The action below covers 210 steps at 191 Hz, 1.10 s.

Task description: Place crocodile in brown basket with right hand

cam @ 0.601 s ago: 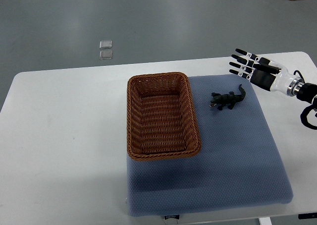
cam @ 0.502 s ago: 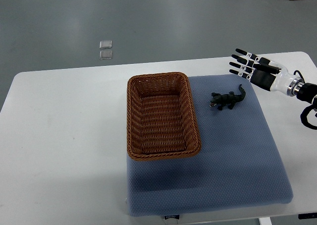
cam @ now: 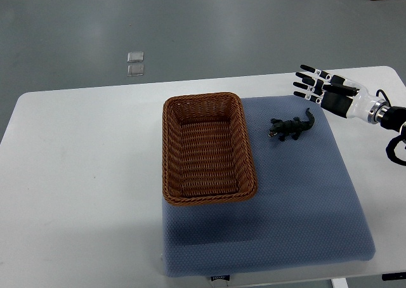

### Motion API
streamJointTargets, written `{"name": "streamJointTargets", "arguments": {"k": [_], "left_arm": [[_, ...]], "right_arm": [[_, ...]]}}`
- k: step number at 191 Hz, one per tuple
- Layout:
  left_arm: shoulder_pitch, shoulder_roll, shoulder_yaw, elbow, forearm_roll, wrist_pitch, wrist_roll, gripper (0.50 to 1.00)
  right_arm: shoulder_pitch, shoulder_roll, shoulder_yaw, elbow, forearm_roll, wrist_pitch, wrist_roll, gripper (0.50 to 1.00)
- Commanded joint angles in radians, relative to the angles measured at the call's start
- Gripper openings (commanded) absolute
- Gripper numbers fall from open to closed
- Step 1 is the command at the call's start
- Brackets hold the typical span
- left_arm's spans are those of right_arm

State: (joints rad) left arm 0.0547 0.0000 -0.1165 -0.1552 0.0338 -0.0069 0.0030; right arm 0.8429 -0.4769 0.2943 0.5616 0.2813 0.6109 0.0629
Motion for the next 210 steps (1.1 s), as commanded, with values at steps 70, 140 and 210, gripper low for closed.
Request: {"name": "streamJointTargets", "arguments": {"k": [70,140,210], "left_arm": [[-0.001,0.0,0.0,-0.001,0.0,0.001,0.0,1.0],[-0.001,0.0,0.0,-0.001,0.0,0.001,0.0,1.0],[-0.001,0.0,0.0,-0.001,0.0,0.001,0.0,1.0]], "right_arm": [[0.048,-0.011,-0.001,0.0,-0.188,0.0,0.137,0.932],[0.053,-0.035,-0.003,0.0,-0.231,0.0,0.153,0.932],[0.12,-0.065,-0.001,0.001,-0.811,0.0,0.443,0.93]]}}
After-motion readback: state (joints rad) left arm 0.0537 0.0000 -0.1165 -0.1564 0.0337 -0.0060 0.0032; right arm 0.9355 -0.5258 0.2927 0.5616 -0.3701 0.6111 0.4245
